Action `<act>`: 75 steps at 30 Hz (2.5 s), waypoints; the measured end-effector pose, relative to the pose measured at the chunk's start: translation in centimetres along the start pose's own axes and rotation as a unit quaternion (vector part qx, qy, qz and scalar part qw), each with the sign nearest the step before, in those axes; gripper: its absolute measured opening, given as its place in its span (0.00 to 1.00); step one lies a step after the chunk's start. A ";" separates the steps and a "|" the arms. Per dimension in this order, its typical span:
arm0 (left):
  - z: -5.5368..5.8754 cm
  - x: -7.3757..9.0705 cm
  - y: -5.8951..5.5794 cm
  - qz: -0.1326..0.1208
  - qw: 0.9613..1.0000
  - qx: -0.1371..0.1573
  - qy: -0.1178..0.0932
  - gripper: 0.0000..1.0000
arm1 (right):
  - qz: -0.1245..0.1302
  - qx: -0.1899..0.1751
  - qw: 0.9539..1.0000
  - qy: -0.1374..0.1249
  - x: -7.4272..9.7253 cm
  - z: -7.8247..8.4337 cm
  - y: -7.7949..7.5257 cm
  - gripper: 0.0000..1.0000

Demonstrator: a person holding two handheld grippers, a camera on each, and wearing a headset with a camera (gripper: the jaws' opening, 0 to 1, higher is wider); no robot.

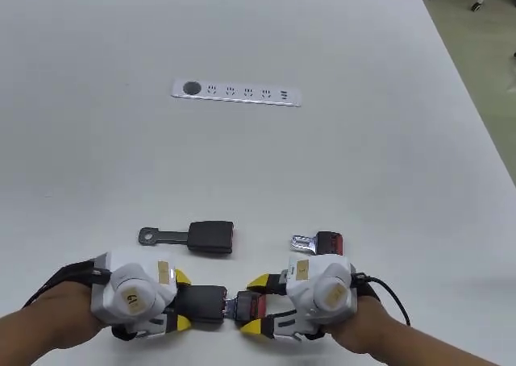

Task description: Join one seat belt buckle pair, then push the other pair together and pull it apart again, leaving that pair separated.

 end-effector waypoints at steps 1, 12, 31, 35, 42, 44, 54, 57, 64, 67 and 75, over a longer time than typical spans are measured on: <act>-0.1 0.0 -0.1 0.000 1.000 0.000 0.002 0.33 | 0.001 0.002 1.000 -0.001 -0.3 -0.4 0.2 0.33; 0.4 0.0 0.1 0.001 1.000 0.000 -0.001 0.33 | 0.002 0.008 1.000 0.003 0.6 -0.3 0.4 0.33; 0.6 0.2 -0.2 0.008 1.000 -0.014 -0.018 0.33 | -0.005 0.038 0.999 0.025 0.0 -0.3 0.5 0.33; 0.6 0.3 -0.1 0.018 0.999 -0.029 -0.016 0.33 | 0.001 0.039 0.998 0.040 -0.1 -0.3 0.5 0.33; 0.5 0.4 -0.1 0.029 0.999 -0.039 -0.022 0.32 | 0.006 0.038 0.998 0.045 -0.2 0.1 0.2 0.33; 0.4 0.4 -0.1 0.031 0.998 -0.040 -0.024 0.32 | 0.007 0.038 0.998 0.044 -0.2 0.1 0.2 0.33; 0.5 0.4 0.1 0.044 0.998 -0.040 -0.030 0.31 | 0.023 0.066 0.993 0.098 -0.2 0.2 0.1 0.32; 0.5 0.4 0.1 0.043 0.998 -0.041 -0.031 0.31 | 0.023 0.067 0.993 0.094 -0.5 0.2 0.1 0.32; 0.5 0.4 0.1 0.046 0.998 -0.040 -0.034 0.31 | 0.018 0.049 0.996 0.078 -0.1 0.3 0.0 0.32; 0.4 0.4 0.1 0.047 0.998 -0.040 -0.034 0.31 | 0.018 0.047 0.996 0.073 0.0 0.2 0.0 0.32; 0.4 0.4 0.1 0.051 0.997 -0.040 -0.035 0.31 | 0.017 0.033 0.999 0.033 0.4 0.2 0.0 0.32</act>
Point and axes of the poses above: the centre of the closed fingertips' face, and the gripper's own axes: x roughly backward along the fingers, y roughly to its left, z roughly out of its underside, the point moved 3 cm from there along x, roughly backward along the fingers, and after that the axes turned 11 degrees about z, right-handed, at the moved point
